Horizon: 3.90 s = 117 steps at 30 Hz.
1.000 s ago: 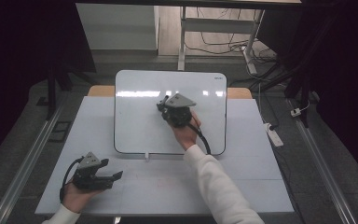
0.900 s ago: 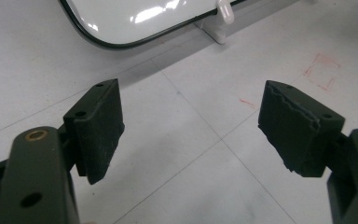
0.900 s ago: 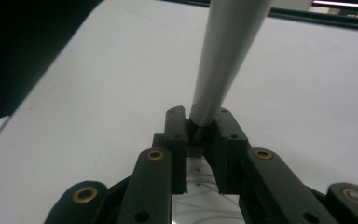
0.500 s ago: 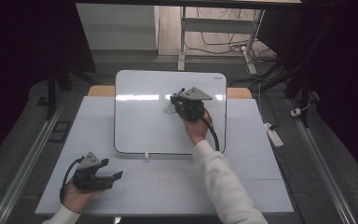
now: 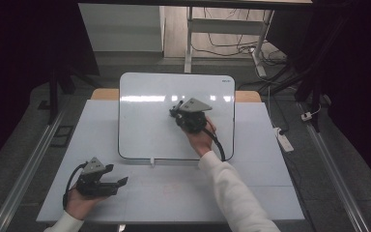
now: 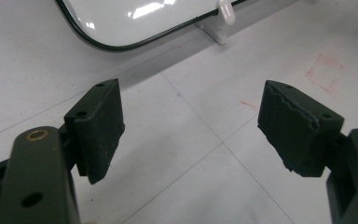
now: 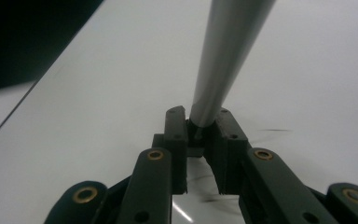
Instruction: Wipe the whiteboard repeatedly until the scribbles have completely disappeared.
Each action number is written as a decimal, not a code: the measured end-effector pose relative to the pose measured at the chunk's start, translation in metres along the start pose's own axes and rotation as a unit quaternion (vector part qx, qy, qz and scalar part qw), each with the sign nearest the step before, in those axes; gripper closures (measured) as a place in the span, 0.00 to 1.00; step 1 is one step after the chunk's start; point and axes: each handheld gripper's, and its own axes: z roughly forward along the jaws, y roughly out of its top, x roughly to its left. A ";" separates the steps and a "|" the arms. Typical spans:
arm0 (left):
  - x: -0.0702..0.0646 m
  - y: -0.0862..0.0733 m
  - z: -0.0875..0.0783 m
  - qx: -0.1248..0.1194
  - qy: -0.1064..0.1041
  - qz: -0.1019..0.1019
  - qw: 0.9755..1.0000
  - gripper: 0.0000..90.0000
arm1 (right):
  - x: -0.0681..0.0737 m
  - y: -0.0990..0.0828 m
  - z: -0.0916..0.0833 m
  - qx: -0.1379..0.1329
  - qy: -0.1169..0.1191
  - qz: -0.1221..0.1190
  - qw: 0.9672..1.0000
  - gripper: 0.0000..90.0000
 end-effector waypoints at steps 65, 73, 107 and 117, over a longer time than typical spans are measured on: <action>0.003 0.001 0.001 -0.005 -0.004 -0.003 1.000 0.26 | -0.018 0.002 -0.005 -0.026 -0.042 -0.003 0.999 0.86; 0.003 0.001 0.000 -0.007 -0.003 -0.001 1.000 0.26 | -0.006 -0.003 -0.004 -0.018 -0.027 -0.009 0.999 0.86; -0.003 0.001 0.000 -0.006 -0.005 0.004 1.000 0.26 | -0.033 -0.020 -0.034 -0.038 -0.087 0.037 0.995 0.86; -0.002 0.002 0.002 -0.005 -0.006 0.003 1.000 0.26 | -0.041 -0.026 -0.044 -0.046 -0.091 0.062 0.993 0.86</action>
